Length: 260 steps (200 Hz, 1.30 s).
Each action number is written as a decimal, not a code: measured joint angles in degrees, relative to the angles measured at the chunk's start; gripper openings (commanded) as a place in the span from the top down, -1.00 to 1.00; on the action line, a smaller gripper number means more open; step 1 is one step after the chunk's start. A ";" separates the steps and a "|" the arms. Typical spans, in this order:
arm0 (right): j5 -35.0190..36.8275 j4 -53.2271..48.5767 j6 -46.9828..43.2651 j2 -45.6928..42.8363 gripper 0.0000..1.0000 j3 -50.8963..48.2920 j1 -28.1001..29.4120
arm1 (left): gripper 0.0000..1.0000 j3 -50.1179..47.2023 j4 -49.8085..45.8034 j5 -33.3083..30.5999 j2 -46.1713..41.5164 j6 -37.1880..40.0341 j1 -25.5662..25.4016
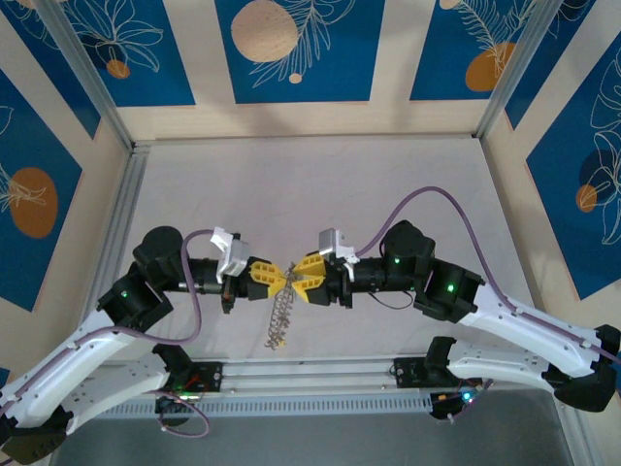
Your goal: Put the keys on the keyring
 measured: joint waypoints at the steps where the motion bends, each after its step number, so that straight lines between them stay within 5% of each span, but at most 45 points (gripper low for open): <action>1: -0.02 0.00 0.02 0.00 0.38 0.00 0.00 | 1.00 -0.02 0.02 0.00 0.00 0.00 0.00; 70: -0.83 3.04 -1.49 -0.11 0.41 -2.10 1.14 | 1.00 -1.95 3.30 0.24 -0.39 -1.36 -0.04; 147: 0.11 3.87 -3.41 -0.92 1.00 -2.36 1.25 | 1.00 -3.41 8.50 1.46 -0.15 -4.24 -0.15; 219: 0.83 2.73 -5.20 -1.05 1.00 -2.49 2.08 | 1.00 -2.62 4.66 -0.04 -0.11 -2.36 -0.22; 260: 4.13 -4.39 -7.89 -0.07 1.00 0.52 3.17 | 0.38 2.58 -7.52 -5.31 0.44 2.43 -0.31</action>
